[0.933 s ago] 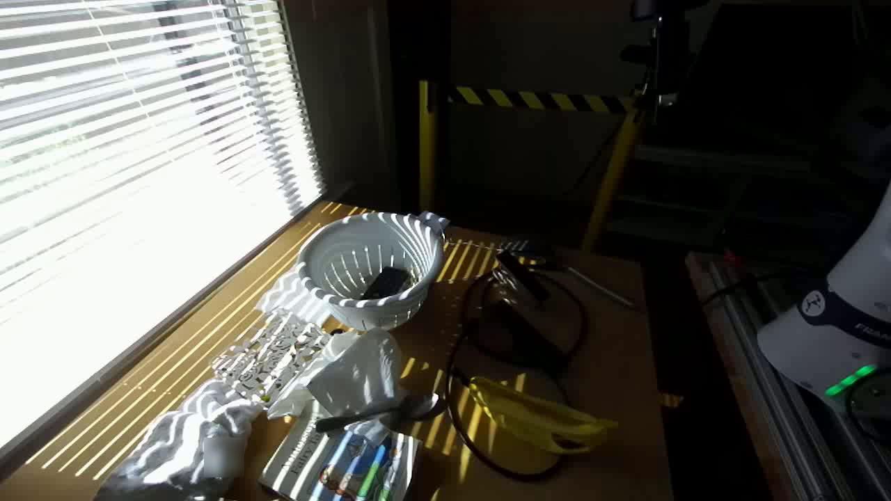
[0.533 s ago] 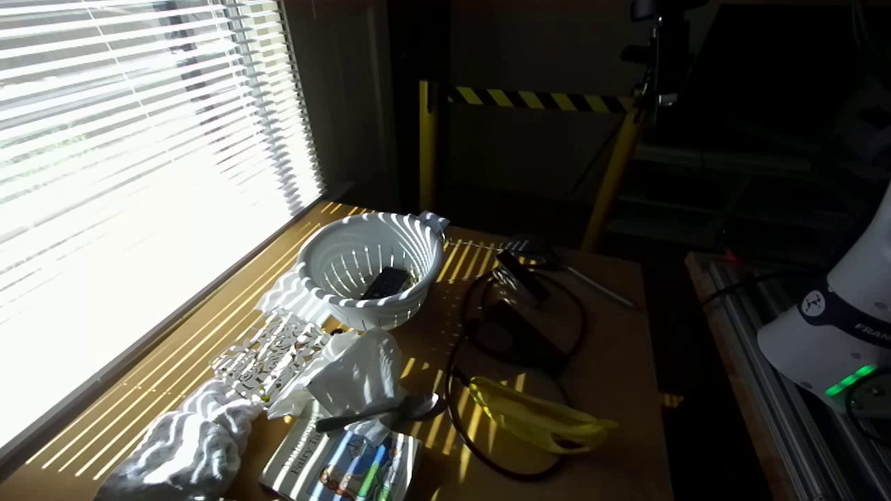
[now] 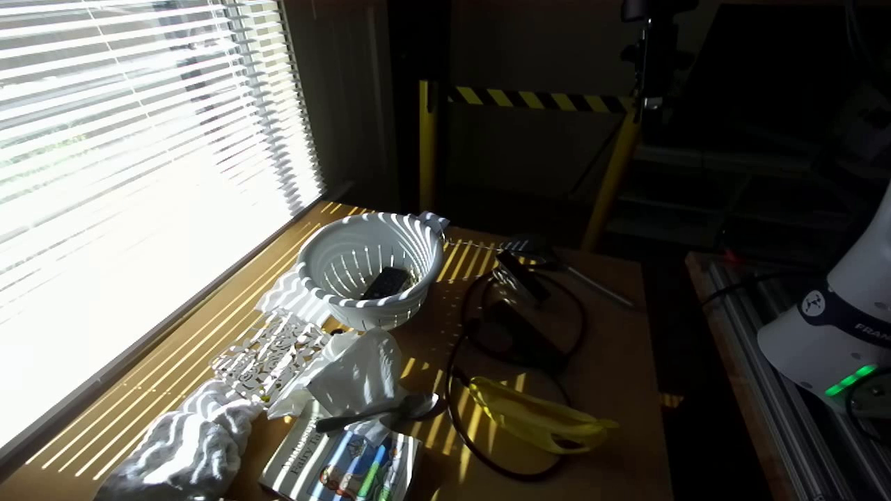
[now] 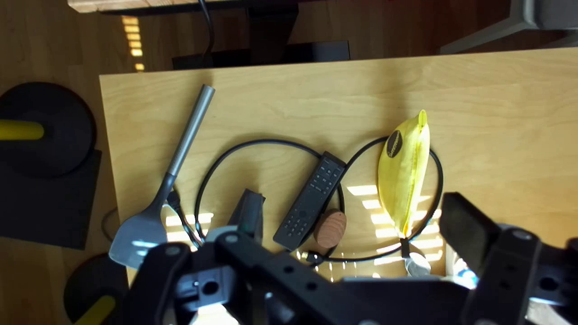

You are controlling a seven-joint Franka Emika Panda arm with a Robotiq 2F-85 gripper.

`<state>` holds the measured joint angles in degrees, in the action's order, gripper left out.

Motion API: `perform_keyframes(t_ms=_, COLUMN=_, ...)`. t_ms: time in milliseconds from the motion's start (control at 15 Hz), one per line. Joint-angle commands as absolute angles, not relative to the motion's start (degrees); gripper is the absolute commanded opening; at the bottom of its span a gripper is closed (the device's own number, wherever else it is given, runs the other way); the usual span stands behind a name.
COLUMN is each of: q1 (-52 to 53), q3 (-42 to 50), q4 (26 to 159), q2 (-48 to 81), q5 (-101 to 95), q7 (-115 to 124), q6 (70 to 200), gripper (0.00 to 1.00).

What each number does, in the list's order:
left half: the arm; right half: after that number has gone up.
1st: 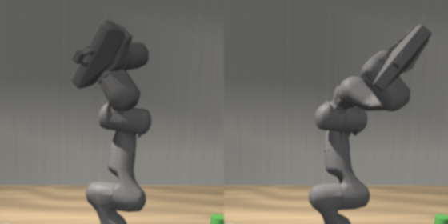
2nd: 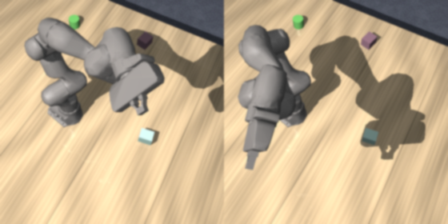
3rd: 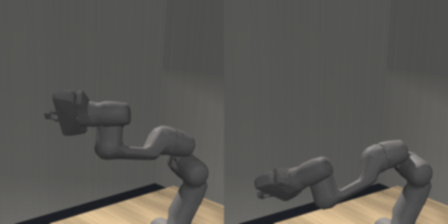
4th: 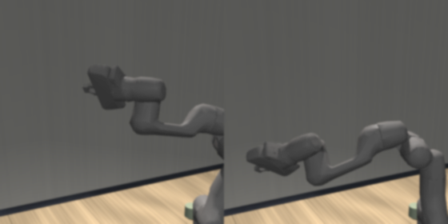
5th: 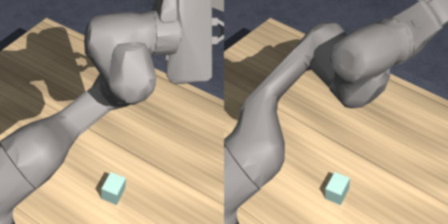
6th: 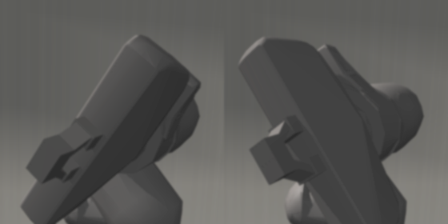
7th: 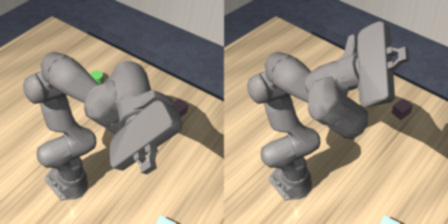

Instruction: Empty the contents in the white bowl

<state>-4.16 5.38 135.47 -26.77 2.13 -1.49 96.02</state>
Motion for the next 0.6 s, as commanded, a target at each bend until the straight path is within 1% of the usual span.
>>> perform_keyframes(t_ms=0, q1=-2.9, q3=3.0, q4=136.6, q2=-24.4, q5=4.4, q7=1.6, q6=105.1, gripper=1.00)
perform_keyframes(t_ms=333, q1=-1.0, q3=-2.8, q4=136.2, q2=-18.0, q5=3.8, q7=11.2, q6=121.8, gripper=1.00)
perform_keyframes(t_ms=467, q1=-1.2, q3=-4.5, q4=133.3, q2=-13.2, q5=2.4, q7=16.0, q6=123.0, gripper=1.00)
perform_keyframes(t_ms=533, q1=-0.6, q3=-4.1, q4=131.8, q2=-11.6, q5=2.9, q7=13.9, q6=119.2, gripper=1.00)
